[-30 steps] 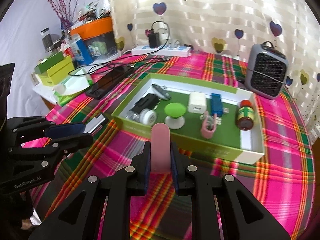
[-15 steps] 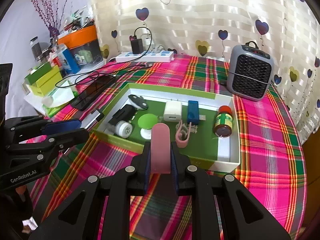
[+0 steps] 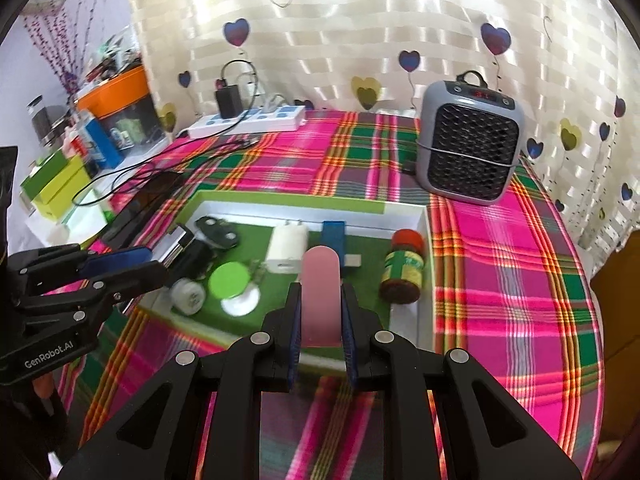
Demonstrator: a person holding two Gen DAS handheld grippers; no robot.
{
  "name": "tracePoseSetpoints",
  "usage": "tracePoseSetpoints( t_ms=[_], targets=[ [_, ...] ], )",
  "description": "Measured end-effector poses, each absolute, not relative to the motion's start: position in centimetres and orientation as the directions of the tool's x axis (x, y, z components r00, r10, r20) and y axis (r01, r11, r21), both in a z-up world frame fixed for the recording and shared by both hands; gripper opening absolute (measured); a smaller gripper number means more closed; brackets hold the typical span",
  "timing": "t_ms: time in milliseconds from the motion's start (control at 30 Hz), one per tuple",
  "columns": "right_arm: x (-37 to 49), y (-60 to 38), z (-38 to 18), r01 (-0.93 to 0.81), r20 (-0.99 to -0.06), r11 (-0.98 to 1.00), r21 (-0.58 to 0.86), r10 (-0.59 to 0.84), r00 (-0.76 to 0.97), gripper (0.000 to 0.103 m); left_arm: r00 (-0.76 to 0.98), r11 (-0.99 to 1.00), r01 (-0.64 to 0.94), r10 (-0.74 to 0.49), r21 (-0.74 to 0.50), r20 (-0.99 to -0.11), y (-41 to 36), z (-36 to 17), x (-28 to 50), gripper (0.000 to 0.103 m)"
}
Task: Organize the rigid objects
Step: 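Lower the silver lighter and pink block into the tray with both grippers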
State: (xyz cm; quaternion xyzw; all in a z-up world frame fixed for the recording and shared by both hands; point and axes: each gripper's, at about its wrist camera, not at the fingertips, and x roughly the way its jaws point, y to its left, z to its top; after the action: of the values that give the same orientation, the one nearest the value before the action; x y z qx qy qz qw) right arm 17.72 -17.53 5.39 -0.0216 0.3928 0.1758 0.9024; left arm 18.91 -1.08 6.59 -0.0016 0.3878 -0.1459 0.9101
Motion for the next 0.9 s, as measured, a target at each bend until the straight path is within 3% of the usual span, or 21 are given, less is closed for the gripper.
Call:
tracePoseSetpoints(
  t_ms=[900],
  targets=[
    [24.7,-17.5,2.5,-0.283,-0.772,0.953,0.104,0.257,0.581,0.019,0.604,0.960,0.249,-0.258,-0.129,-0.755,-2.1,3.6,25.8,0.022]
  ],
)
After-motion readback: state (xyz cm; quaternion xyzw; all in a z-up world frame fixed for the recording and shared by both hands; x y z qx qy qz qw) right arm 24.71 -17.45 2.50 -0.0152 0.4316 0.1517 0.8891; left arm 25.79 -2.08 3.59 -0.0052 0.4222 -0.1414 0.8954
